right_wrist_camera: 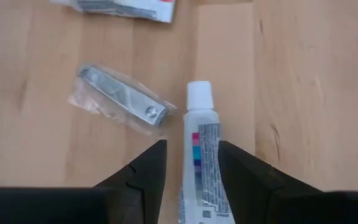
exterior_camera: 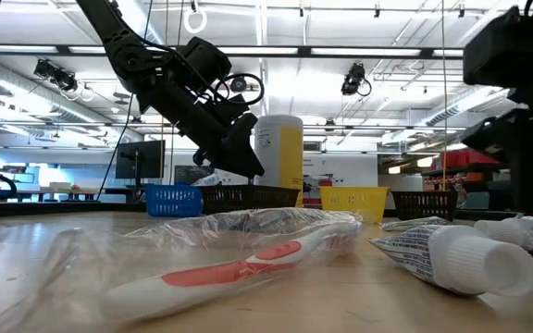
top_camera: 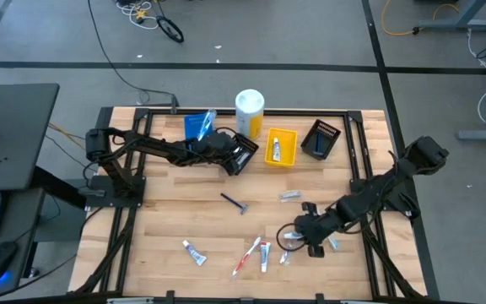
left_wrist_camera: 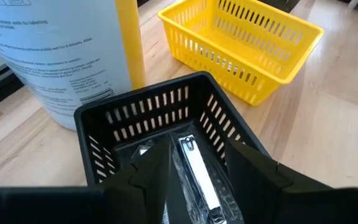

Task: Pick & Place Travel size toiletries
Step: Put the toothpaste into the yellow bin

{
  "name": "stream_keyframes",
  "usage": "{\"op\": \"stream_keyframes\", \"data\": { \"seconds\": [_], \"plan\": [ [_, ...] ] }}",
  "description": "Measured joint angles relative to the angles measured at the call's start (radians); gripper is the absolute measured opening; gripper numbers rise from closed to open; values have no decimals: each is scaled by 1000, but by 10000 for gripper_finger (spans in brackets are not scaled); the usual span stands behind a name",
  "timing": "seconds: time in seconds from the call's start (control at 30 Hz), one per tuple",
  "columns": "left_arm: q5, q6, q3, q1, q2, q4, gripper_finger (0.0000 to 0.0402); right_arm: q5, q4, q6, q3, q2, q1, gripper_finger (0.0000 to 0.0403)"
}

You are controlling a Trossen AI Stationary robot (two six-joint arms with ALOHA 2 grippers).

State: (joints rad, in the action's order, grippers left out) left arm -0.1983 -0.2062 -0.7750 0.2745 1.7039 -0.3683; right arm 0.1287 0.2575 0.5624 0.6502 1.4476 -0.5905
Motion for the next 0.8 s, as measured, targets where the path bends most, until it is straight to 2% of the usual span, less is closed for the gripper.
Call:
{"op": "stream_keyframes", "data": {
  "seconds": [0.1, 0.33, 0.53, 0.8],
  "plan": [
    [0, 0, 0, 0, 0, -5, 157, 28, 12, 9, 0, 13, -1, 154],
    [0, 0, 0, 0, 0, -15, 153, 1, -2, 7, 0, 89, -1, 154],
    [0, 0, 0, 0, 0, -24, 153, 22, -14, -12, 2, 120, -2, 151],
    [0, 0, 0, 0, 0, -42, 152, 34, -25, -27, 2, 115, 10, 103]
  ]
}}
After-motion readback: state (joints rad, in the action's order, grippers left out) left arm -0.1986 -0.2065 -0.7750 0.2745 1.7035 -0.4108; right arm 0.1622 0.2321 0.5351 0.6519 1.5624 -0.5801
